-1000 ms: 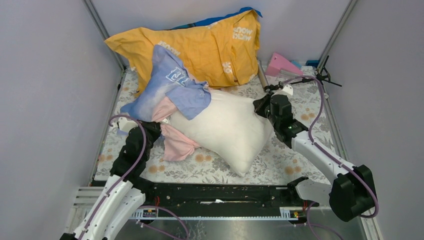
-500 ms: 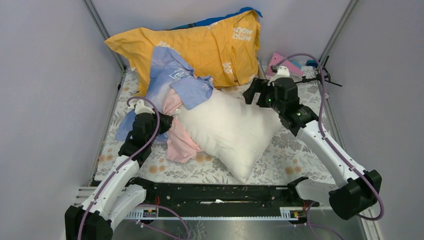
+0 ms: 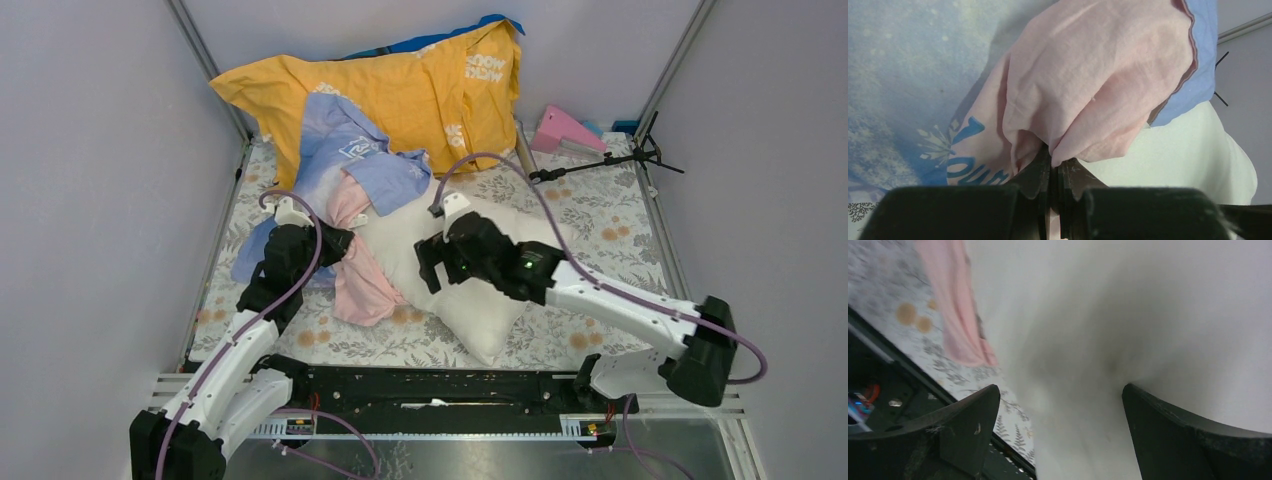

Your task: Remove the pillowcase from the pillow

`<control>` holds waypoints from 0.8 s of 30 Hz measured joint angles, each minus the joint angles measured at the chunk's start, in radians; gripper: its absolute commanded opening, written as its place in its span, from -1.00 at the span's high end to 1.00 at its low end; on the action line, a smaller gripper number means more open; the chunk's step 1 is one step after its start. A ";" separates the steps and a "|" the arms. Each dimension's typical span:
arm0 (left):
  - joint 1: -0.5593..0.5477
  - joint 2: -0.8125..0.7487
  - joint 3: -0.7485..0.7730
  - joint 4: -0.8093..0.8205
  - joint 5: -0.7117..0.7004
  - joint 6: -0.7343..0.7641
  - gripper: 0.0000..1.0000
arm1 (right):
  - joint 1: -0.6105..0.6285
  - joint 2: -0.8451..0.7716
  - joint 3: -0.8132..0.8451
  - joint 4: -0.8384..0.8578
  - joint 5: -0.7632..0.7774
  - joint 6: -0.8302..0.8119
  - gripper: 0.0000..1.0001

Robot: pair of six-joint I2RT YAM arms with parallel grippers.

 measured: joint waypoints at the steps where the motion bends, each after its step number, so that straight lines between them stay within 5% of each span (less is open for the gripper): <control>1: 0.000 -0.001 0.000 0.000 0.001 0.000 1.00 | 0.011 0.026 -0.018 -0.003 0.013 0.002 -0.99; 3: 0.000 0.000 0.000 0.000 0.005 0.000 1.00 | 0.016 0.072 -0.071 0.000 0.041 0.002 -0.84; 6: -0.003 0.000 0.000 0.003 0.024 0.000 1.00 | 0.018 0.085 -0.140 0.037 0.116 0.000 0.45; 8: -0.003 -0.001 0.000 0.004 0.025 0.000 1.00 | 0.016 0.076 -0.173 0.072 0.181 0.020 1.00; 12: -0.006 -0.016 -0.002 0.003 0.013 -0.006 1.00 | -0.051 0.018 -0.237 0.132 0.208 0.094 1.00; 18: -0.031 -0.114 -0.051 -0.016 0.003 -0.055 1.00 | -0.333 -0.328 -0.429 0.213 0.187 0.176 1.00; 24: -0.049 -0.175 -0.067 -0.106 -0.134 -0.220 1.00 | -0.366 -0.562 -0.479 0.166 0.234 0.233 1.00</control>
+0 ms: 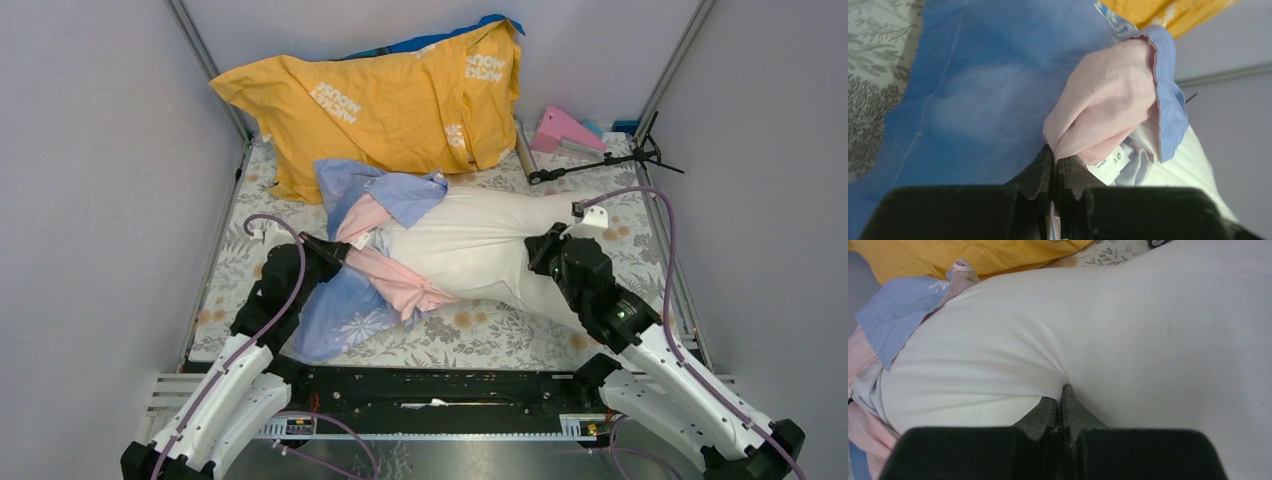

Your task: Remove the pillowcase from the pillow

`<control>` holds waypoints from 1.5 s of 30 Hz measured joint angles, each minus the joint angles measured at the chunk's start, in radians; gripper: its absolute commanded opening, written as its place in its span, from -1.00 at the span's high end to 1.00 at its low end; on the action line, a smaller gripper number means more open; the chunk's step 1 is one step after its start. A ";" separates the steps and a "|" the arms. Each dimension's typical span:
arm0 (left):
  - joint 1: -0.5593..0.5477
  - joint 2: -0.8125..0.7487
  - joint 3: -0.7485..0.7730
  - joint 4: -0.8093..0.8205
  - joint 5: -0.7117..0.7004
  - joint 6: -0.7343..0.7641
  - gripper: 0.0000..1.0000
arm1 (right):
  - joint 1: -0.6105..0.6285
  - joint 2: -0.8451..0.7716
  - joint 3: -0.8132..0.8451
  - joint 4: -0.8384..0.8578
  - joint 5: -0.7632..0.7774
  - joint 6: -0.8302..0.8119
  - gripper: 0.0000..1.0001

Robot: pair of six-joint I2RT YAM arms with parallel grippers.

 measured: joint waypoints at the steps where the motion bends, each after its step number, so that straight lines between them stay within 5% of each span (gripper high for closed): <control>1: -0.001 -0.003 0.000 -0.015 -0.024 -0.032 1.00 | 0.000 -0.027 -0.011 -0.004 0.003 0.006 1.00; 6: -0.004 -0.004 0.000 -0.054 -0.095 -0.113 1.00 | 0.000 -0.050 -0.027 -0.019 0.002 0.009 1.00; 13: 0.023 0.044 0.004 0.042 0.010 0.024 -0.40 | -0.034 0.027 -0.027 0.000 -0.017 0.011 1.00; 18: 0.029 0.151 0.094 0.058 0.173 0.100 -0.79 | -0.060 0.167 -0.021 0.067 -0.078 0.025 1.00; 21: -0.077 0.158 0.150 0.048 0.178 0.114 -0.87 | -0.064 0.228 0.007 0.088 -0.105 0.023 1.00; 23: -0.263 0.147 0.203 0.005 0.110 0.117 -0.89 | -0.065 0.246 0.026 0.099 -0.112 0.018 1.00; 28: -0.666 0.135 0.328 -0.125 -0.185 0.045 -0.93 | -0.065 0.256 0.043 0.116 -0.120 0.001 1.00; 33: -0.900 0.256 0.372 -0.174 -0.440 -0.097 -0.94 | -0.065 0.256 0.043 0.126 -0.119 -0.006 1.00; 39: -1.009 0.574 0.425 -0.213 -0.586 -0.187 -0.98 | -0.065 0.221 0.043 0.114 -0.117 -0.013 1.00; 45: -0.924 0.656 0.423 -0.137 -0.537 -0.170 -0.84 | -0.065 0.185 0.042 0.077 -0.117 -0.022 1.00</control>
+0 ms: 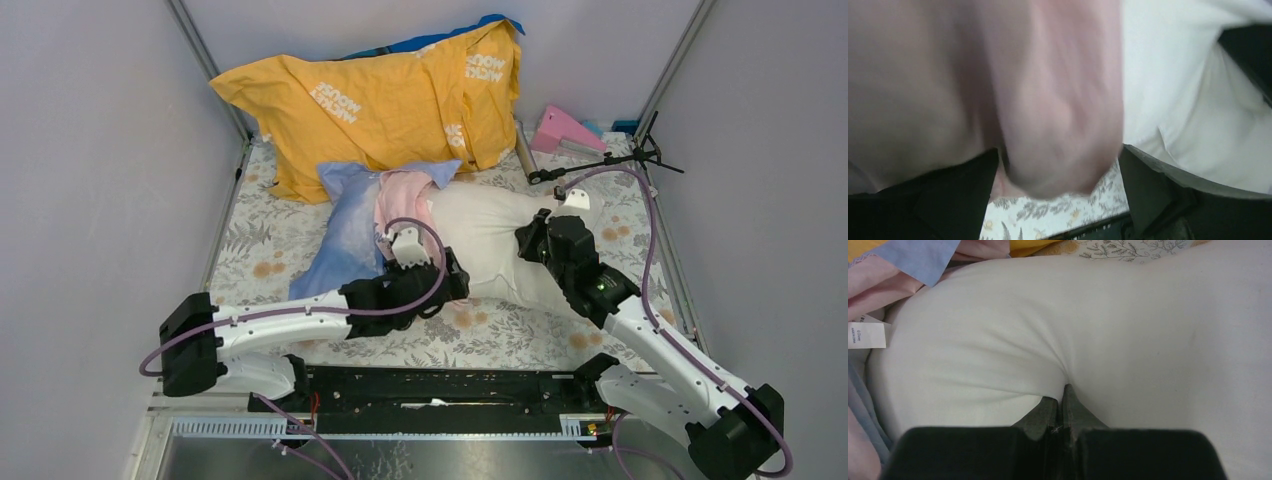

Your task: Remove the pillowcase from the pillow

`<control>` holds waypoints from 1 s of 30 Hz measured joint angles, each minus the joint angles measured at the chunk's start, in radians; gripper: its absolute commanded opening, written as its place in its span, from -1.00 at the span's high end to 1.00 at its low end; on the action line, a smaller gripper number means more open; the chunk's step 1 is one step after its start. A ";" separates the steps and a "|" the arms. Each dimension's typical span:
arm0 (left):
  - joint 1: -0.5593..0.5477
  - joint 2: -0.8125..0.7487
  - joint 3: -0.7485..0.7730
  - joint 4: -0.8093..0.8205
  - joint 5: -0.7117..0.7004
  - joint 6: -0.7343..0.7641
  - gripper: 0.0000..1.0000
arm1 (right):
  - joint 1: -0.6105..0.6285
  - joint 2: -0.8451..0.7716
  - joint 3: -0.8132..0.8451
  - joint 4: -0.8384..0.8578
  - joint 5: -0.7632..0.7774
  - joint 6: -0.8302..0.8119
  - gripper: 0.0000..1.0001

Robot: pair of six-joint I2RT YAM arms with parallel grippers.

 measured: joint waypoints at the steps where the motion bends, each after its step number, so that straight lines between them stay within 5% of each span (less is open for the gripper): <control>1: 0.036 0.005 -0.007 0.024 0.023 0.002 -0.69 | 0.000 -0.001 0.000 -0.005 0.001 -0.002 1.00; 5: 0.140 -0.008 -0.086 0.077 0.057 -0.003 0.35 | 0.002 -0.010 0.000 -0.032 0.029 -0.003 1.00; 7: 0.177 -0.056 -0.146 0.071 0.051 -0.021 0.63 | 0.007 -0.018 0.003 -0.068 0.072 0.001 1.00; 14: 0.479 -0.509 -0.373 -0.045 0.016 -0.042 0.87 | 0.013 -0.149 0.006 -0.157 0.207 0.027 1.00; 20: 0.584 -0.735 -0.376 -0.137 0.019 -0.006 0.78 | 0.032 -0.211 0.006 -0.177 0.180 0.040 0.94; 22: 0.593 -0.745 -0.373 -0.150 0.020 0.021 0.67 | 0.032 -0.201 0.006 -0.169 0.144 0.027 0.55; 24: 0.605 -0.743 -0.373 -0.139 0.030 0.075 0.61 | 0.031 -0.193 0.006 -0.155 0.106 0.007 -0.12; 30: 0.642 -0.665 -0.369 -0.055 0.094 0.242 0.74 | -0.004 -0.190 0.040 -0.089 -0.055 -0.109 -0.78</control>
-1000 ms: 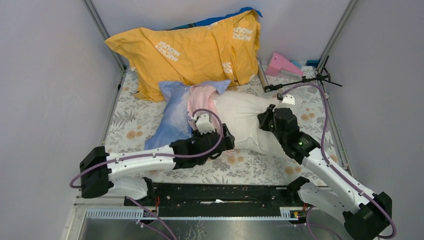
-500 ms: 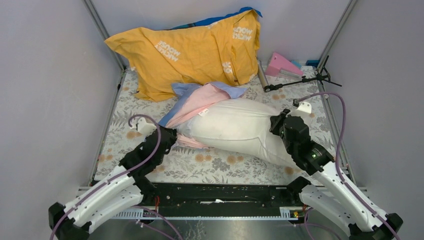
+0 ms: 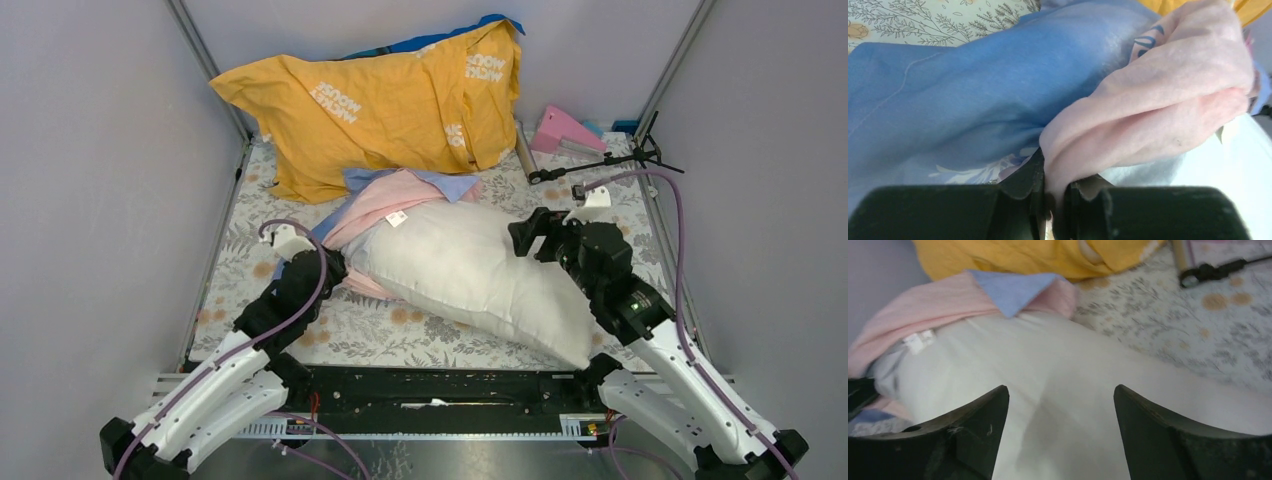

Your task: Remove the pillowcase from the pillow

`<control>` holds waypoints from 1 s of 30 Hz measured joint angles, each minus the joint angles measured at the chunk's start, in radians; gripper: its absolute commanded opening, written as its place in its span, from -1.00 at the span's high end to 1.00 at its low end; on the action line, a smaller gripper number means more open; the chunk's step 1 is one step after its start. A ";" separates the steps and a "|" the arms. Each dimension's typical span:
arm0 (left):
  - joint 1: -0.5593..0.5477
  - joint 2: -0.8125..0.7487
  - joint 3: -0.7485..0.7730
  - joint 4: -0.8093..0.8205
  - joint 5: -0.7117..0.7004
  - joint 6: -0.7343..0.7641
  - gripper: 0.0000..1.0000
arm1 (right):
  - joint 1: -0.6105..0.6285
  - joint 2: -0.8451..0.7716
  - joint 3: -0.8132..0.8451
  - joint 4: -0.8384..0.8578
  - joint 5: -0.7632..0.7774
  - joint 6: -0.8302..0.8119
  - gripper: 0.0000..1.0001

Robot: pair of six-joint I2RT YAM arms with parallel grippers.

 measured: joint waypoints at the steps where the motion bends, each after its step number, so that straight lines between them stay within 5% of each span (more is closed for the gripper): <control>1: 0.002 0.014 0.004 0.005 0.010 0.019 0.75 | -0.001 0.007 0.022 0.002 -0.035 -0.013 -0.87; 8: 0.004 0.046 0.018 0.042 0.054 0.098 0.77 | 0.093 0.169 0.246 0.068 -0.280 -0.101 -0.99; 15: 0.004 0.012 0.018 0.049 0.084 0.124 0.71 | 0.449 0.448 0.324 0.001 -0.204 -0.230 -0.99; 20: 0.004 0.006 0.018 0.048 0.093 0.140 0.39 | 0.581 0.642 0.356 -0.059 -0.066 -0.315 -0.96; 25: 0.004 0.015 0.029 0.044 0.109 0.160 -0.66 | 0.585 0.686 0.350 -0.065 0.075 -0.344 0.58; 28: 0.005 0.042 0.060 0.041 0.148 0.182 -0.95 | 0.585 0.686 0.335 -0.045 0.117 -0.340 0.92; 30: 0.005 0.067 0.095 0.040 0.188 0.200 -0.98 | 0.585 0.682 0.315 -0.021 0.128 -0.331 1.00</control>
